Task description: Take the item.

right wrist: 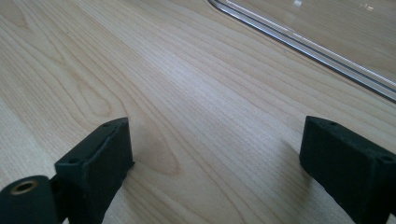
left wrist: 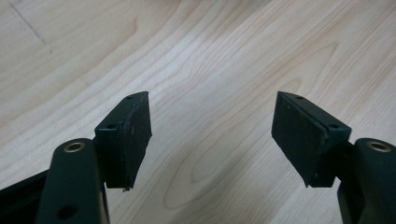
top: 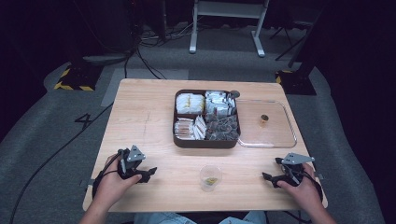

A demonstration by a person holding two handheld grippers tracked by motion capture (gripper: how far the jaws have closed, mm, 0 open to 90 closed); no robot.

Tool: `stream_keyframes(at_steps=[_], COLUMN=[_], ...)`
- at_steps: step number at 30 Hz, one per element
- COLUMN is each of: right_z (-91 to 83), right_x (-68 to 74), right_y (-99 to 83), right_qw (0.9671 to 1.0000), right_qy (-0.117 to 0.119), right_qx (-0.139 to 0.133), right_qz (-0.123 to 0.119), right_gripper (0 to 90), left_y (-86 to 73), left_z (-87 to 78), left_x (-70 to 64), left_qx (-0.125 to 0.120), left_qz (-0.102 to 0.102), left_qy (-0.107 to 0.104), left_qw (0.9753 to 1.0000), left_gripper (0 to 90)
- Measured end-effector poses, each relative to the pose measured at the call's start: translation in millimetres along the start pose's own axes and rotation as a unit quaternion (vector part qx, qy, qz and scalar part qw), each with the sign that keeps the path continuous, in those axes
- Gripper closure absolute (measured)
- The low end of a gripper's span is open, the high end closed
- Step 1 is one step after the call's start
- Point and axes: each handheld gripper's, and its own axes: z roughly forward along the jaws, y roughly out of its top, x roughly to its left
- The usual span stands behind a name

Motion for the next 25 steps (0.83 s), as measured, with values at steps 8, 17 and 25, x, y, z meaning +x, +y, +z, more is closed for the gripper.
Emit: stream_keyframes(at_steps=[8, 17, 25], right_z=[0.0, 0.0, 0.0], right_x=[0.1, 0.1, 0.1], right_y=[0.0, 0.0, 0.0], right_qw=[1.0000, 1.0000, 1.0000], right_qy=[0.000, 0.000, 0.000], right_qx=[0.000, 0.000, 0.000], right_qz=[0.000, 0.000, -0.001], right_gripper=[9.6, 9.6, 9.5], left_y=[-12.6, -21.7, -21.5], left_z=[9.9, 23.0, 23.2], left_x=[5.8, 12.5, 12.5], left_qx=[0.025, -0.018, -0.017], left_qz=[-0.007, -0.014, -0.013], left_qy=[0.004, 0.005, 0.006], left_qw=[0.9997, 0.9997, 0.9997], left_gripper=[27.4, 9.4, 8.9])
